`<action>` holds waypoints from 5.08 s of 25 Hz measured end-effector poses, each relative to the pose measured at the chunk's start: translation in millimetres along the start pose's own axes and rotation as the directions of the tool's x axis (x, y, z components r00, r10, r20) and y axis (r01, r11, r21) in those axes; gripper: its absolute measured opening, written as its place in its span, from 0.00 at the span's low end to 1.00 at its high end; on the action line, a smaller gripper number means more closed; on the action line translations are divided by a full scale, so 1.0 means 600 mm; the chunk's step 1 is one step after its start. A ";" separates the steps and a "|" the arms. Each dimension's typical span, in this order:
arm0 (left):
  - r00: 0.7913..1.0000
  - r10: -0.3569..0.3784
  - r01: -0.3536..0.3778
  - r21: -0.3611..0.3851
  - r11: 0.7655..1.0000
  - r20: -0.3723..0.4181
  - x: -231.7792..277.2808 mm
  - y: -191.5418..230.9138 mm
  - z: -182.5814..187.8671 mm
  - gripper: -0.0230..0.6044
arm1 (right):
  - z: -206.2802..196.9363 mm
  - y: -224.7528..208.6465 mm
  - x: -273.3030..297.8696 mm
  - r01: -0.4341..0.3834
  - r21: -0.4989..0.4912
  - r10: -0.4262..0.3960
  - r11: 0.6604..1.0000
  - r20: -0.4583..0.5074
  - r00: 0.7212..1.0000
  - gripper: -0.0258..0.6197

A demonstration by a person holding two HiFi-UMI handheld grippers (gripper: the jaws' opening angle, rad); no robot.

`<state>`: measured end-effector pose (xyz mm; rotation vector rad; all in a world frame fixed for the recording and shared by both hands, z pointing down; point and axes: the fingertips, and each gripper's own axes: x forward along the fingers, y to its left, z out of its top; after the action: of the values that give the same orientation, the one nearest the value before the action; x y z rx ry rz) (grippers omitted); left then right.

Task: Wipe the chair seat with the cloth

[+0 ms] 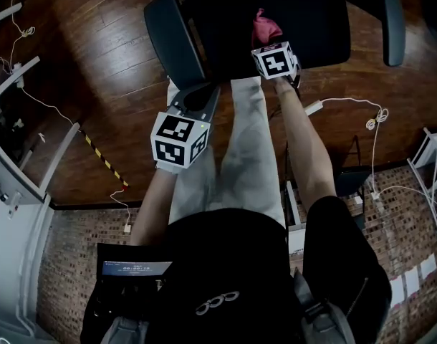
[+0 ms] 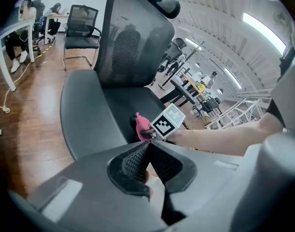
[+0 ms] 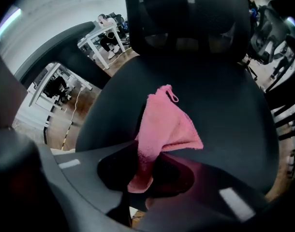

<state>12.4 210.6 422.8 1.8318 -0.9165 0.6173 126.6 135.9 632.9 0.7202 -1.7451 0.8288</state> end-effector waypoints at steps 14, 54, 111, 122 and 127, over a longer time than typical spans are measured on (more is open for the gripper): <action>0.998 0.042 -0.041 -0.025 0.999 0.038 -0.043 0.034 -0.021 0.03 | 0.019 0.227 -0.006 -0.245 -0.155 0.249 0.957 0.003 0.969 0.14; 0.999 0.007 -0.004 0.058 0.998 -0.043 0.075 -0.103 -0.001 0.03 | -0.155 -0.321 -0.127 0.061 0.243 -0.081 0.968 0.071 0.994 0.14; 0.995 -0.081 0.073 0.126 0.989 0.059 -0.168 0.062 0.025 0.03 | -0.085 0.313 -0.121 -0.124 -0.010 0.124 0.992 0.021 0.992 0.14; 0.981 -0.138 0.082 0.363 0.928 0.133 -0.219 -0.095 0.196 0.03 | 0.064 0.204 -0.503 0.121 0.071 -0.140 0.990 0.437 0.888 0.14; 0.967 -0.110 0.019 0.365 0.931 0.230 -0.250 -0.201 0.167 0.03 | 0.048 0.234 -0.636 0.146 -0.018 -0.107 0.989 0.592 0.799 0.14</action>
<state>23.4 198.6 206.2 2.3013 -0.9452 0.5495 111.4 225.3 235.6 1.1268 -2.2316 0.4710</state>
